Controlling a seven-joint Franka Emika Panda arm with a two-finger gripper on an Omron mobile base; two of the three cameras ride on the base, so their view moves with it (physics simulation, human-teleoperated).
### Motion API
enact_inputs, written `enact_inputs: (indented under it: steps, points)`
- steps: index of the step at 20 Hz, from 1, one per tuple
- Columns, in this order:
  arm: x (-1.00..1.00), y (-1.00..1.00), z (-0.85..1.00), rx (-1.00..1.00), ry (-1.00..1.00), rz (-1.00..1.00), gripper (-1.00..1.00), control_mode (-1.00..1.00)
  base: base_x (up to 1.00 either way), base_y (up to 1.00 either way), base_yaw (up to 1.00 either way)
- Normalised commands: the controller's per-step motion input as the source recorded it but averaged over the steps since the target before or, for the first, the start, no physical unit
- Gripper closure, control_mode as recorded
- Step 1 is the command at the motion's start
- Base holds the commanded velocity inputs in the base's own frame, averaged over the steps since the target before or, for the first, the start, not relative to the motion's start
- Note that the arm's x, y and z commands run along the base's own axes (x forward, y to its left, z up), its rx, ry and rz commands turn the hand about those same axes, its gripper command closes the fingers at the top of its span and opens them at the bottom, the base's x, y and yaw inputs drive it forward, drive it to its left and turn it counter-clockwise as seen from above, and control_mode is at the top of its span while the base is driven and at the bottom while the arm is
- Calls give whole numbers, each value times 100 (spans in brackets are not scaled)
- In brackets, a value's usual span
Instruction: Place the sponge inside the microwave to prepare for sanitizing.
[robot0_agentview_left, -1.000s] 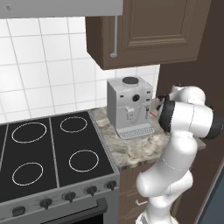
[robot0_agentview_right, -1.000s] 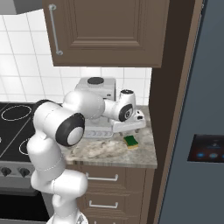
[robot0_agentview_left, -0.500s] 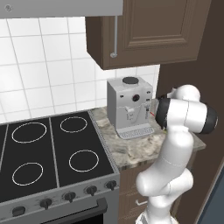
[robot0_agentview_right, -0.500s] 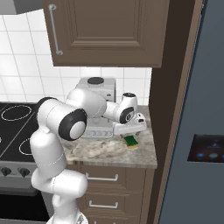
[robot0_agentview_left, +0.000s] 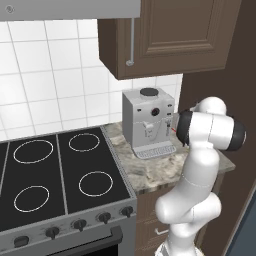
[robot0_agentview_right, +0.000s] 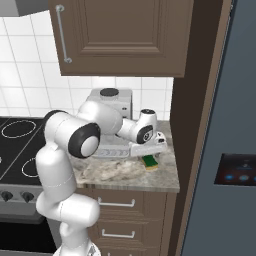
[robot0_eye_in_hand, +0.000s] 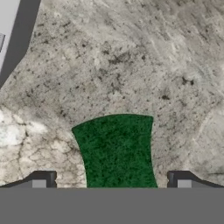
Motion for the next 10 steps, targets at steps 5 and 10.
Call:
enact_inputs:
  steps: [5, 10]
  points:
    - [0, 0, -6, 0, 2, 0, -100, -100, 0, 0, 0]
    - [0, 0, -32, 0, 13, 0, -100, -100, 0, 0, 0]
